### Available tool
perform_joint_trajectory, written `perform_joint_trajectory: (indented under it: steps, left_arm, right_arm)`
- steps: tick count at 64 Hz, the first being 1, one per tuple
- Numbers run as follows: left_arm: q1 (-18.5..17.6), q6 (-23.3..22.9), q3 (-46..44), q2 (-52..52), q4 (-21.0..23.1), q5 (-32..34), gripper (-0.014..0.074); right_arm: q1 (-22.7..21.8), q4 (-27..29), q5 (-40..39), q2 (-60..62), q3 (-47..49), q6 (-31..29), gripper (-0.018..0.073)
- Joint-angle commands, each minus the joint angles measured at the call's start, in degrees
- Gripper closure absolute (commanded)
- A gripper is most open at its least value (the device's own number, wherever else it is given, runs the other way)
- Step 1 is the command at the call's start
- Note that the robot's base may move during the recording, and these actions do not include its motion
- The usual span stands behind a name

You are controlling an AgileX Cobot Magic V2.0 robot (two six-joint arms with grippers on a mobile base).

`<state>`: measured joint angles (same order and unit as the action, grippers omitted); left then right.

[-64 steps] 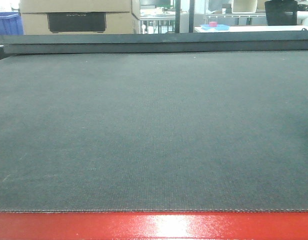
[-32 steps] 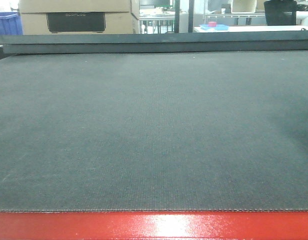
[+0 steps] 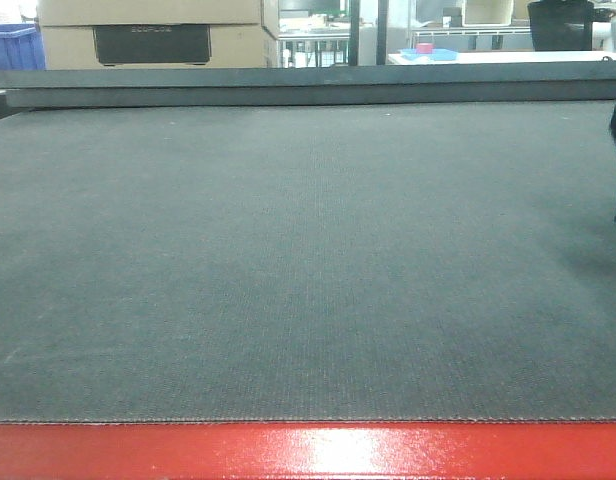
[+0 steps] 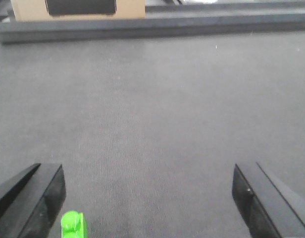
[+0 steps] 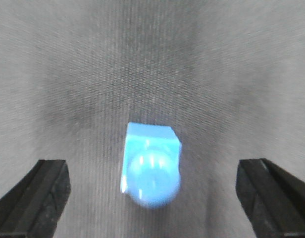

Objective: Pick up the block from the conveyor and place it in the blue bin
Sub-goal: 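Grasp the light-blue block on the belt with the right gripper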

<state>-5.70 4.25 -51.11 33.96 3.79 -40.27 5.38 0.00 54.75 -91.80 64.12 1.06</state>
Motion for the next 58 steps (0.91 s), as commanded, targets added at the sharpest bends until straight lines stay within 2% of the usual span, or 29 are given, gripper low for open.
perform_joint_trajectory:
  steps: [1,9,15,26,37,47,53,58]
  left_arm:
    - [-0.4,-0.4,-0.5,0.2,0.2,-0.5,0.0009]
    - [-0.4,-0.4,-0.5,0.2,0.2,-1.3,0.0009]
    - [-0.4,-0.4,-0.5,0.2,0.2,-1.5,0.0009]
    - [-0.1,-0.4,-2.7,2.3,0.3,-6.9,0.0009]
    - [-0.1,-0.4,-8.9,9.1,-0.3,-14.7,0.0009]
    - [0.0,-0.4,-15.2,17.0,-3.8,-21.7,0.0009]
    - [1.2,-0.4,-18.5,22.4,-6.6,-25.9,0.0009]
    - [2.5,-0.4,-20.5,26.3,-7.2,-28.6,0.0009]
  right_arm:
    - [-0.2,-0.9,-2.1,-1.3,-0.3,1.4,-0.001]
    - [-0.2,-0.9,-4.5,-1.9,-2.1,2.1,-0.0002]
    - [-0.2,-0.9,-5.7,-1.9,-3.2,2.1,0.0085]
    - [-0.2,-0.9,-6.8,-1.9,-4.2,2.1,0.0409]
    - [-0.2,-0.9,-6.8,-1.1,-4.2,2.1,0.0724]
    - [0.0,-0.4,-6.9,2.3,-4.2,2.1,0.0718]
    - [1.0,1.3,-7.1,5.7,-4.3,2.1,0.0718]
    - [2.8,1.5,-7.4,8.9,-4.3,2.1,0.0718]
